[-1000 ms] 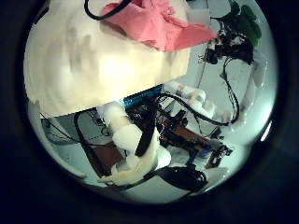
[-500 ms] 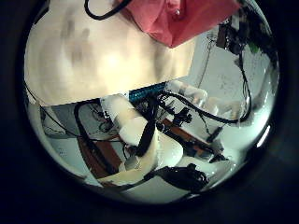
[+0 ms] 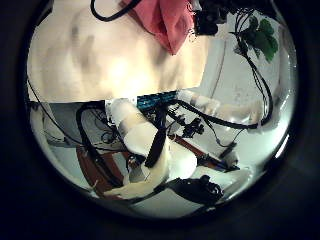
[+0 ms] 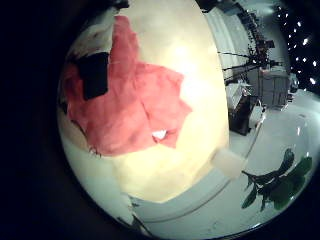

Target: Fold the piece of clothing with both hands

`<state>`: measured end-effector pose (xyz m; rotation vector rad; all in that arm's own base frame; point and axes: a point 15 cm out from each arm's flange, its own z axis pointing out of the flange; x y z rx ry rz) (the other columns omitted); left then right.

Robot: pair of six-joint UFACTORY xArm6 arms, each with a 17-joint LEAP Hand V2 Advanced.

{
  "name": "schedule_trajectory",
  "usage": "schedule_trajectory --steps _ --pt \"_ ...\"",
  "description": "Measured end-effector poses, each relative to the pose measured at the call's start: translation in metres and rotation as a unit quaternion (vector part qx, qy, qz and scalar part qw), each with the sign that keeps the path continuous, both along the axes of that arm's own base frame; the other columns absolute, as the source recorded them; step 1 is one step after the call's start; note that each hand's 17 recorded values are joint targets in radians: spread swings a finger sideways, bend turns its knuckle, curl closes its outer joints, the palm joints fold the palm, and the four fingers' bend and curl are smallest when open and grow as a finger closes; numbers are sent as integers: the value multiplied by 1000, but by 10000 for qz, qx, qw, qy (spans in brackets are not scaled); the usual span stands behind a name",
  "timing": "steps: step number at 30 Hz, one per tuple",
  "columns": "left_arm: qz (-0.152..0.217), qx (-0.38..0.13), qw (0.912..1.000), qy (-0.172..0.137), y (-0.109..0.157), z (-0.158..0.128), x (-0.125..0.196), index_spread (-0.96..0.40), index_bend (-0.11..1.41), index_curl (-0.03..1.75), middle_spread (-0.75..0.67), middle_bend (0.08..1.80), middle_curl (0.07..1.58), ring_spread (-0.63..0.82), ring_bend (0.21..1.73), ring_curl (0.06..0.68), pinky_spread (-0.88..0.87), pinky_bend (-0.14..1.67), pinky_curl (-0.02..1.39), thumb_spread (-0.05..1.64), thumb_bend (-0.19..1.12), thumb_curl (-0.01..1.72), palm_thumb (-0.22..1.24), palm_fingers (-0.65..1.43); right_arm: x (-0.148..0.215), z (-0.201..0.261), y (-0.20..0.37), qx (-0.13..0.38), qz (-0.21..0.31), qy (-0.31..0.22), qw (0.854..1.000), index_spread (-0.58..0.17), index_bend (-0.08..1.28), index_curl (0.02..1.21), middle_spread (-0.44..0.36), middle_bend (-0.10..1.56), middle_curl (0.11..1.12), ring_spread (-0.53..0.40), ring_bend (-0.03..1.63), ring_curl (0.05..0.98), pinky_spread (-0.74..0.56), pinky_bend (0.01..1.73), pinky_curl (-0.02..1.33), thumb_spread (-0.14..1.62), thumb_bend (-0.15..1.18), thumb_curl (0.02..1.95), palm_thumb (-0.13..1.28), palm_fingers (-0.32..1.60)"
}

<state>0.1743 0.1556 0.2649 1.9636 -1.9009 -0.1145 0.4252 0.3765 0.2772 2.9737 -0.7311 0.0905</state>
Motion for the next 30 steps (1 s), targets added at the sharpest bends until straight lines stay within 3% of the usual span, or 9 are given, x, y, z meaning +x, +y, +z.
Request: schedule_trajectory --steps 2,3,5,6,8,12,19,24,30 --pt "-10 -35 10000 -8 -5 -2 0 131 131 193 421 182 266 614 378 227 527 294 319 1043 -24 288 229 -70 3 11 -4 133 -10 0 9999 -302 675 764 -146 1030 656 -263 1338 676 -447 1052 902 1159 -18 882 863 458" --pt "-12 -49 10000 -4 -7 -3 0 131 132 193 421 182 266 614 379 227 527 294 319 1042 -24 288 229 -70 3 19 -5 225 12 -12 9997 -302 542 728 -137 963 639 -267 1355 682 -436 1035 897 1158 -20 866 857 247" --pt "-27 -44 10000 -1 -7 -5 3 131 132 193 421 182 266 611 379 227 527 294 319 1042 -24 288 229 -71 3 41 -9 395 54 -99 9992 -354 333 608 -90 814 573 -231 1267 643 -325 963 865 1142 -25 836 851 -102" --pt "-34 -32 10000 -12 -7 -4 3 131 132 193 421 182 266 611 379 227 527 294 319 1042 -24 288 229 -71 3 49 -11 442 75 -142 9989 -388 269 546 -55 691 517 -175 1131 585 -232 958 844 1136 -22 824 853 -219" --pt "-94 -33 9999 -14 -11 -3 6 130 130 193 421 184 267 609 382 228 527 293 319 1041 -24 288 229 -69 3 77 -21 585 136 -288 9978 -430 183 465 0 529 449 -67 976 516 -79 932 799 1123 -24 798 847 -226" --pt "-230 -2 9997 -33 -21 0 14 130 130 193 420 186 269 608 383 230 527 293 318 1041 -24 288 229 -69 2 140 -54 981 -12 -578 9935 -467 141 383 46 379 380 82 780 410 165 834 721 1111 -22 749 829 -156" --pt "-445 32 9989 -153 -36 21 17 129 130 193 427 185 271 607 383 231 527 293 318 1041 -24 288 229 -69 -26 215 -169 954 -887 -609 9896 -449 156 316 69 296 344 177 625 324 375 625 572 1097 -15 696 853 -86" --pt "-677 87 9975 -182 -62 41 16 129 134 194 425 186 272 606 381 230 527 291 318 1044 -23 288 230 -66 -69 217 -251 652 -1623 -261 9842 -440 146 288 69 258 333 195 539 285 404 517 488 1082 -17 671 868 -54" --pt "-864 355 9954 -229 -101 56 16 128 137 201 421 188 276 606 377 229 522 288 317 1048 -24 288 230 -54 -113 167 -314 266 -2118 58 9769 -427 148 264 63 232 327 200 497 264 417 480 437 1075 -22 637 843 -8"
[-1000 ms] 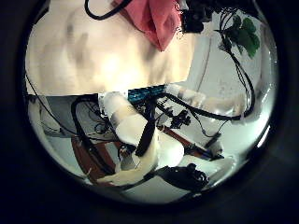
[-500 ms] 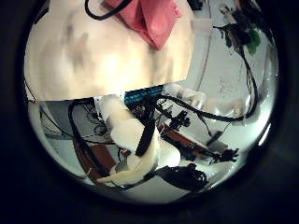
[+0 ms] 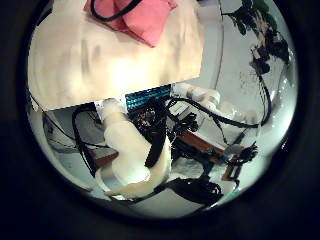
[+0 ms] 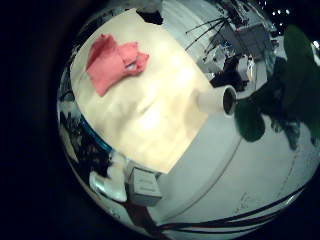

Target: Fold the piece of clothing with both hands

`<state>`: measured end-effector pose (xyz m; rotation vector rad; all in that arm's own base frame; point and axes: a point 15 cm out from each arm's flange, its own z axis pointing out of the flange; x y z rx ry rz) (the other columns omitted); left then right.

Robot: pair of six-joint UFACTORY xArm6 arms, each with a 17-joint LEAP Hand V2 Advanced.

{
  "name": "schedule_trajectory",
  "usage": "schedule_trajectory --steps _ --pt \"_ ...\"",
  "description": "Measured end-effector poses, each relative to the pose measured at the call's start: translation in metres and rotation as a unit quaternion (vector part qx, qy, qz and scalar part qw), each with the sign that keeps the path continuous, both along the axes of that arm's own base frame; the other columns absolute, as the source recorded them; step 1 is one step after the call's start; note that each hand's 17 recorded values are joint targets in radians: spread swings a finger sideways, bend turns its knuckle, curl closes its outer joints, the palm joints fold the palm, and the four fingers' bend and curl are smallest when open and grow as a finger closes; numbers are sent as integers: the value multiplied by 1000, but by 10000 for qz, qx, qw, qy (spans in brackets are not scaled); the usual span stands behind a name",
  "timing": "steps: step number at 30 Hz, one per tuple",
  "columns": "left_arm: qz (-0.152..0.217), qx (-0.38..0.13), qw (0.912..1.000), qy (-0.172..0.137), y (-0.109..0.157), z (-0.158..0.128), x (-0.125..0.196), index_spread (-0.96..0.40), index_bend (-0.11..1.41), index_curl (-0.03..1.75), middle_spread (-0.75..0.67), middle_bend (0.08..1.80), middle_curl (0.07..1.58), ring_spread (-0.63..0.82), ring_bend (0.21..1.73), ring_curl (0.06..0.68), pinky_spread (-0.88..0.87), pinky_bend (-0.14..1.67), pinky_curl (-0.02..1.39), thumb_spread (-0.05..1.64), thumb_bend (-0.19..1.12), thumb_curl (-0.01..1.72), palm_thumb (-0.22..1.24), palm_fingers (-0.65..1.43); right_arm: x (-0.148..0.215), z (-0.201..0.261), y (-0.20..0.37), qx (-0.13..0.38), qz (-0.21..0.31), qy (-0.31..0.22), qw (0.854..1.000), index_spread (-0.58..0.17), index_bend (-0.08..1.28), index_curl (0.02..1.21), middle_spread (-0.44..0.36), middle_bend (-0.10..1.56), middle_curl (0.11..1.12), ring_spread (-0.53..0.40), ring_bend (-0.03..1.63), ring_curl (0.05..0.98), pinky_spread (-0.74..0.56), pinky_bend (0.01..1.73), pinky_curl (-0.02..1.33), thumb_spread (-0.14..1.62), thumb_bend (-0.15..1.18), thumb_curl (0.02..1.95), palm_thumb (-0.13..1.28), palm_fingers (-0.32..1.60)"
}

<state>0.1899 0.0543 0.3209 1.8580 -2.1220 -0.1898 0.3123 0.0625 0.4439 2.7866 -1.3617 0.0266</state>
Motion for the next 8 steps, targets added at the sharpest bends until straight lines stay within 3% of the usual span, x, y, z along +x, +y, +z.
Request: schedule_trajectory --steps 8 --pt "26 220 9998 4 -12 4 -12 125 136 205 400 200 291 595 382 232 515 283 318 1045 -24 289 243 -35 -10 -50 -47 -239 -238 -16 9994 -415 153 251 57 226 330 194 474 252 423 473 398 1080 -19 600 826 32"
